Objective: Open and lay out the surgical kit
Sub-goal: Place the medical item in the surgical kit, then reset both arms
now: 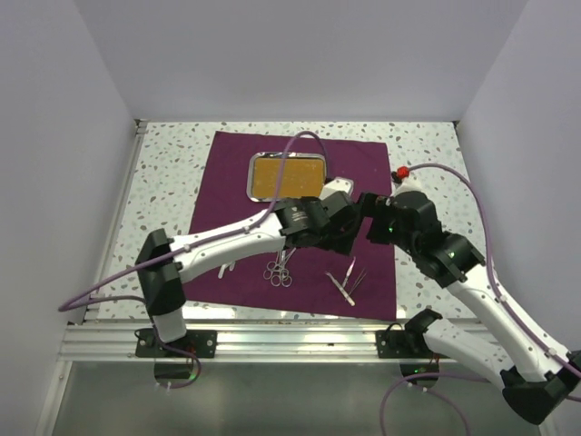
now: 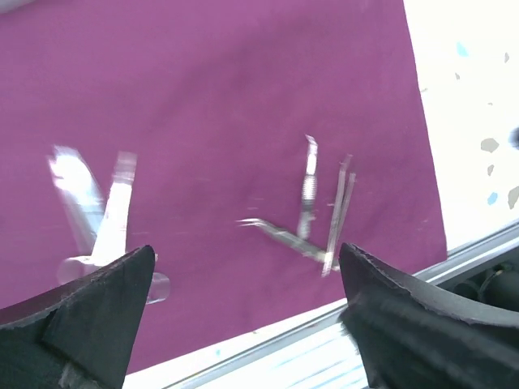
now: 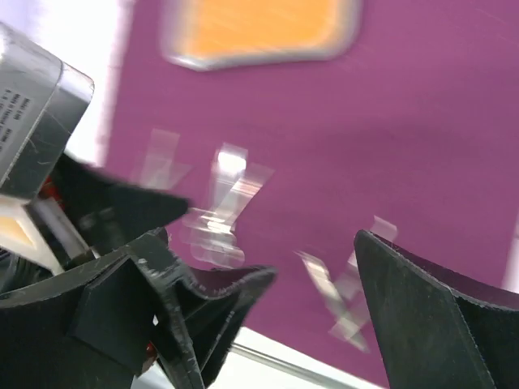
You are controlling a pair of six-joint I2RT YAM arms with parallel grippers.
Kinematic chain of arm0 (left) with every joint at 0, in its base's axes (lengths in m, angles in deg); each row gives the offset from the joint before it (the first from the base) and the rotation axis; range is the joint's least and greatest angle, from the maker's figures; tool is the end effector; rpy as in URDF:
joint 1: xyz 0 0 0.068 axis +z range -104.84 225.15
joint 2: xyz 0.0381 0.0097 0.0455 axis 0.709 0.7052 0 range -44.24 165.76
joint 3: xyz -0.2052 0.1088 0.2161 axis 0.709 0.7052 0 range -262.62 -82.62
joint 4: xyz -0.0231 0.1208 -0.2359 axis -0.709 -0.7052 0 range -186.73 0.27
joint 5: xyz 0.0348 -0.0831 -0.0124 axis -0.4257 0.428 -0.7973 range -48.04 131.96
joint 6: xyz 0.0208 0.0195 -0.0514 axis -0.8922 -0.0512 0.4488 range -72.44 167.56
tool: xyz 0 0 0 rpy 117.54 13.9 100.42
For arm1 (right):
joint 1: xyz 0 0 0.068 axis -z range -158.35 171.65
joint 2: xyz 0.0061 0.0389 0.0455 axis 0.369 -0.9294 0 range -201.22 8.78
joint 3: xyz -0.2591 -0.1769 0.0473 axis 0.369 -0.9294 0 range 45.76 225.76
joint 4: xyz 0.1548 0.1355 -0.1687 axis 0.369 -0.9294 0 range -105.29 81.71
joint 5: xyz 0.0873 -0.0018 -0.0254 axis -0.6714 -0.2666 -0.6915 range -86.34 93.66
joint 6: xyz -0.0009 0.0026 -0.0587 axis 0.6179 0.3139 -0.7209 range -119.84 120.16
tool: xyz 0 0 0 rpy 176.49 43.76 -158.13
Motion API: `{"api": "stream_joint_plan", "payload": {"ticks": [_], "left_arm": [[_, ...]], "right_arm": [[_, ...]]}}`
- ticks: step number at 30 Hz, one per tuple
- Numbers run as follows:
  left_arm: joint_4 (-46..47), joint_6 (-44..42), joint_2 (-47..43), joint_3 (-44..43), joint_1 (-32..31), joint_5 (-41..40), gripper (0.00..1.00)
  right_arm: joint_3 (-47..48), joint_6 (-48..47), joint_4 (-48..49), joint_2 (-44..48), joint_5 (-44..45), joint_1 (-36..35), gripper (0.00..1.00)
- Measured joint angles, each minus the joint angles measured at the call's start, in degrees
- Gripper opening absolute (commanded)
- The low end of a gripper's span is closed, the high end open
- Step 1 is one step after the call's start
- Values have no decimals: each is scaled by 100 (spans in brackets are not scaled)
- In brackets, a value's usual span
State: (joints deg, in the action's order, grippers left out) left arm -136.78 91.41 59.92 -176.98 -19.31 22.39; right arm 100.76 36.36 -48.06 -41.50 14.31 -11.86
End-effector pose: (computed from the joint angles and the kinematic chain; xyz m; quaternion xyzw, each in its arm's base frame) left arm 0.1916 -0.3681 0.3347 0.1213 0.9379 -0.1325 0.2967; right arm 0.1386 0.0824 0.3657 0.0635 0.8821 0.1950 0.4240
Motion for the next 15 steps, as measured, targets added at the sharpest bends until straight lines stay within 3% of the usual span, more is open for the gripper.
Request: {"api": "stream_joint_plan", "payload": {"ticks": [8, 11, 15], "left_arm": [[170, -1545, -1508, 142, 188, -459, 99], [310, -1840, -1797, 205, 374, -1036, 100], [586, -2402, -3060, 667, 1198, -2398, 100]], "right_arm": [[164, 120, 1615, 503, -1049, -286, 98], [498, -118, 1567, 566, -1016, -332, 98], [809, -748, 669, 1047, -48, -35, 98]]}}
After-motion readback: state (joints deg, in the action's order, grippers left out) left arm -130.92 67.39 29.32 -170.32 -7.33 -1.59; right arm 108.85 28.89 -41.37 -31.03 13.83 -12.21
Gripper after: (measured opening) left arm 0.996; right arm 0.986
